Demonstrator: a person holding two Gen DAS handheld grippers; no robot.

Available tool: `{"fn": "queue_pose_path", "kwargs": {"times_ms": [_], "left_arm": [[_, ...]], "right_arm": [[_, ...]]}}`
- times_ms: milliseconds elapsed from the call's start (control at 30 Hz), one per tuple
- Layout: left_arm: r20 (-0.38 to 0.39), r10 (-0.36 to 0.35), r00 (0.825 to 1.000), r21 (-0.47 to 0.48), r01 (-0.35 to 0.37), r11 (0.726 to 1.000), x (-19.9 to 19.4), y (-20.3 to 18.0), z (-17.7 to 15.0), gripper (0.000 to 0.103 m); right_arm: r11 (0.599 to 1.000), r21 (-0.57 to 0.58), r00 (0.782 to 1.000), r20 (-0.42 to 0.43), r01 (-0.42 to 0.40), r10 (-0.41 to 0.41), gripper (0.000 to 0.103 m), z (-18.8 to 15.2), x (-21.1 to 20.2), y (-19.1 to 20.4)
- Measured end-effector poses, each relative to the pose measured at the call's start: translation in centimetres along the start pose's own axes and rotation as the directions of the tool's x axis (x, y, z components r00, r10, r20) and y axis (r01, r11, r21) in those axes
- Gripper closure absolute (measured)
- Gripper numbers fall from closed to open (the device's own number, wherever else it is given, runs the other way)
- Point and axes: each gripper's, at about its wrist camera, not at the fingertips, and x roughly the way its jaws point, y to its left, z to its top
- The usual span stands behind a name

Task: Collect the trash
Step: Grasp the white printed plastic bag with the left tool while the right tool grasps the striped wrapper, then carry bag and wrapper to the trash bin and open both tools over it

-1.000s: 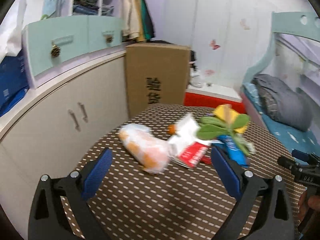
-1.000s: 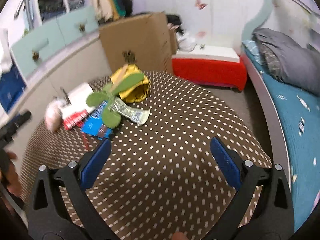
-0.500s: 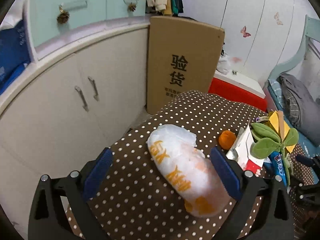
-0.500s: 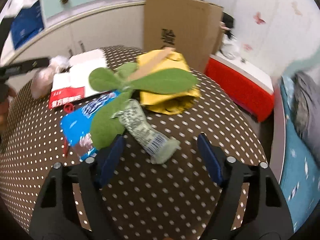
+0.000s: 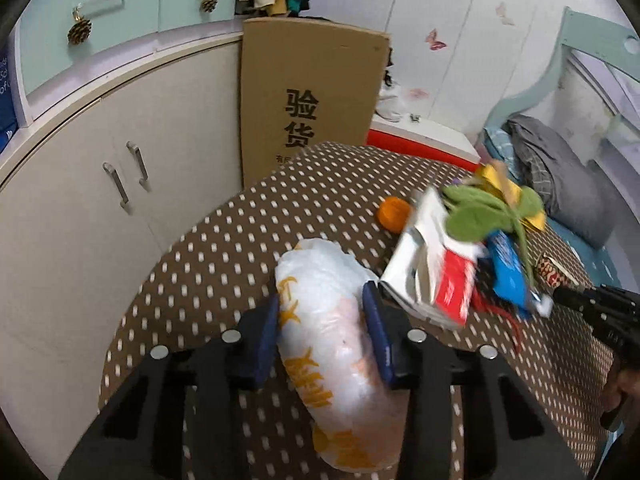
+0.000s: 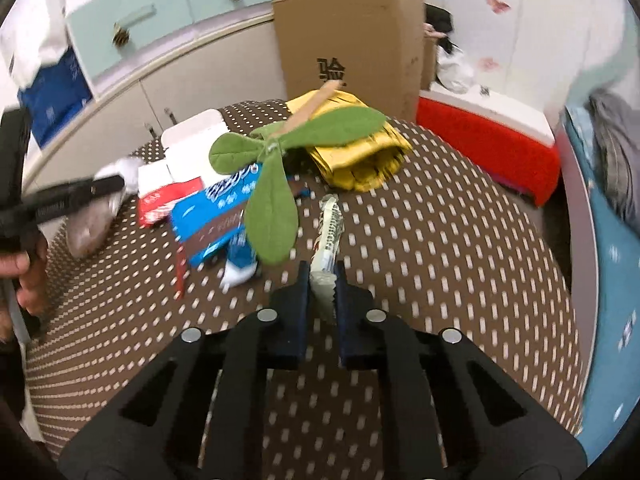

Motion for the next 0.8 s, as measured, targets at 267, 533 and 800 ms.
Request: {"fn": "queue_pose_path", "kwargs": {"times_ms": [267, 533, 800], "left_arm": [[0.000, -0.070, 0.998, 0.049, 0.070, 0.996, -3.9, -2.1, -4.7, 0.064], [-0.019, -0.161, 0.987, 0.144, 0.162, 0.976, -5.9, -6.7, -7.5, 0.064], [-0.015, -0.213, 0.977, 0.160, 0.213, 0.964, -6.6, -9.7, -8.2, 0.065]], "right_arm": [[0.997, 0.080, 1.000, -0.016, 0.000, 0.001, 0.091, -5.2, -3.2, 0.6], [0.995, 0.097, 0.999, 0.001, 0.038, -0.038, 0.086, -6.5, -3.5, 1.8], [0.988, 0.155, 0.998, 0.062, -0.021, 0.012, 0.091, -6.9, -4.5, 0.9]]}}
